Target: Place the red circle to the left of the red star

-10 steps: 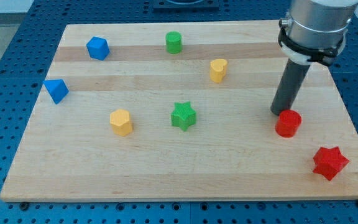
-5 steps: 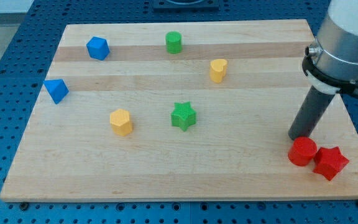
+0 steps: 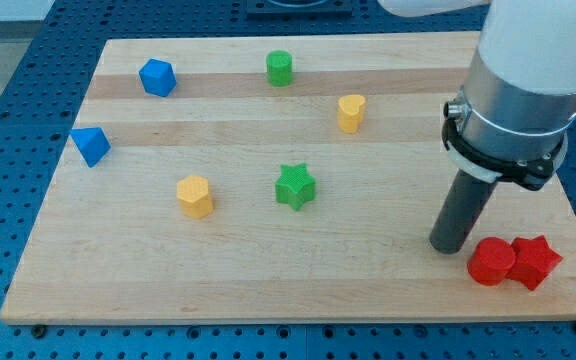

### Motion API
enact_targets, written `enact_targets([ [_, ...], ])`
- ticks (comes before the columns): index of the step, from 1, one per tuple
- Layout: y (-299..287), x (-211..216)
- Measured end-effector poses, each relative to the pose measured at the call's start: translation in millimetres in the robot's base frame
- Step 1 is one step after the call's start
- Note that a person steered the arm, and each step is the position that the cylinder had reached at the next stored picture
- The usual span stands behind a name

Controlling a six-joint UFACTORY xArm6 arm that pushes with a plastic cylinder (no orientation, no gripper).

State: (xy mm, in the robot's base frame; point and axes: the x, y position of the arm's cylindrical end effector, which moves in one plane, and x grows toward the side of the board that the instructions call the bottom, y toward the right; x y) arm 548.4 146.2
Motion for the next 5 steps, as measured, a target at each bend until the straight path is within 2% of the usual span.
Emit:
enact_targets([
  [2,-0.9,-117.7],
  [4,-0.7,-124.6],
  [5,-29.6,-176.3],
])
